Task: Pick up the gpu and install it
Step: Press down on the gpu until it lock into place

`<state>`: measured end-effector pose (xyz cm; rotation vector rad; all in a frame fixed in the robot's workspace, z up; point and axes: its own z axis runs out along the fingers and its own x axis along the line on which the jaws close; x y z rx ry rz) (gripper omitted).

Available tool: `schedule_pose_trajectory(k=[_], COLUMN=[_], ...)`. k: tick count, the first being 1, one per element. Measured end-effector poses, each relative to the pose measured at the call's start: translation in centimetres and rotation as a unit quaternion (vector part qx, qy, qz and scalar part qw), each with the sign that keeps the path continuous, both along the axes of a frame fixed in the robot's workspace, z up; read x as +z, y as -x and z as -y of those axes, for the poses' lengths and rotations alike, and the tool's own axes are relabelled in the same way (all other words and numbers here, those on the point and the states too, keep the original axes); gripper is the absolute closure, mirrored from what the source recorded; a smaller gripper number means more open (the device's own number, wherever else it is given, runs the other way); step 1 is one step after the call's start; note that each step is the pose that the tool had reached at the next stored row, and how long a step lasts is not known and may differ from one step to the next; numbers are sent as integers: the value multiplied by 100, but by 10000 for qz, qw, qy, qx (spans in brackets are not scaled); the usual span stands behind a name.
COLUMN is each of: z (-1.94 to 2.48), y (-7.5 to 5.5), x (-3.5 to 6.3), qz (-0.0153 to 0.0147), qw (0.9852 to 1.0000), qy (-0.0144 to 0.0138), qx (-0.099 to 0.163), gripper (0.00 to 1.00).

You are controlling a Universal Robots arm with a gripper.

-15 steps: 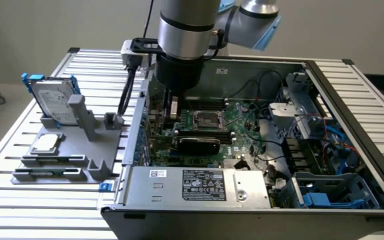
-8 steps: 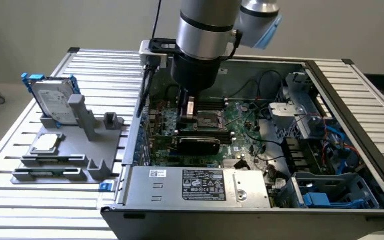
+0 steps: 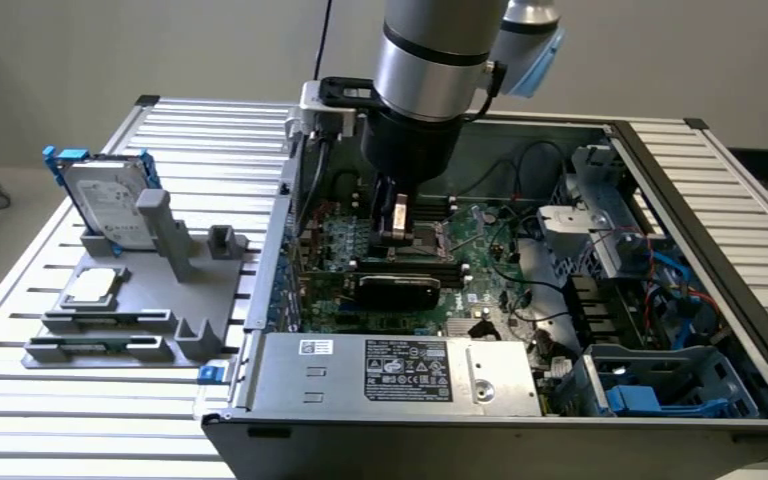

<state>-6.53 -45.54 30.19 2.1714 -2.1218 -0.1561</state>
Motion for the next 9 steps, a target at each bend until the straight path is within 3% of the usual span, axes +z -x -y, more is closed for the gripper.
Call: schedule_pose_trajectory(k=[9], z=[0], y=[0], x=[0], qz=[0], qw=[10000], qy=[0], qx=[0], gripper=[89])
